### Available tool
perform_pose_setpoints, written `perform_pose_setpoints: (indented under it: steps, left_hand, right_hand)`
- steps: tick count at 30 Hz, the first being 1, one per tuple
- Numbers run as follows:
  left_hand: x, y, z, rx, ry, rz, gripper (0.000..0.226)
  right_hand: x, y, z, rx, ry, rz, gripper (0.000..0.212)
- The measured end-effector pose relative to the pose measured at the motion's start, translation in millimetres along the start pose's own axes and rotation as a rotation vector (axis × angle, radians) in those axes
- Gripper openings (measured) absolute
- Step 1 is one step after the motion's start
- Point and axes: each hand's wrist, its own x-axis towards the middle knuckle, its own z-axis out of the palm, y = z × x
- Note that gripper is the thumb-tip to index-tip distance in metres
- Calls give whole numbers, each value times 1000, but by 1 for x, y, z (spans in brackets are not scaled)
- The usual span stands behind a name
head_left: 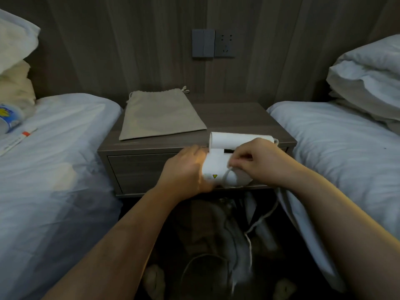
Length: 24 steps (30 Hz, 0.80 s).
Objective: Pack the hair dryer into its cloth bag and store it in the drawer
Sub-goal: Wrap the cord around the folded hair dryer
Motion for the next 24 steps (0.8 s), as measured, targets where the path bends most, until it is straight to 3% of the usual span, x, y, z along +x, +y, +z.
perform_pose_setpoints:
  steps: [2,4,6,9,12,21,24]
  left_hand:
    - [-4,-2,5,22,35,92,71]
    - [-9,-4,8,29,57,121,66]
    - [-12,-4,8,44,34,136,64]
    - [-14,-5,5,66,20,147,64]
    - [-15,-10,3,44,1,171,69]
    - [-18,-2,2,-14,-52,242,66]
    - [-17,-1,2,-25,-77,260,66]
  right_hand:
    - [-2,7,-9,127,-223,-29,24]
    - [-6,15,-19,178,-310,-20,35]
    - [-6,23,-25,164,-201,26,33]
    - [-4,32,-28,38,55,149,6]
    - [-4,37,-29,-91,196,200,22]
    - [-4,35,-21,97,145,108,23]
    - [-5,45,-26,199,29,62,19]
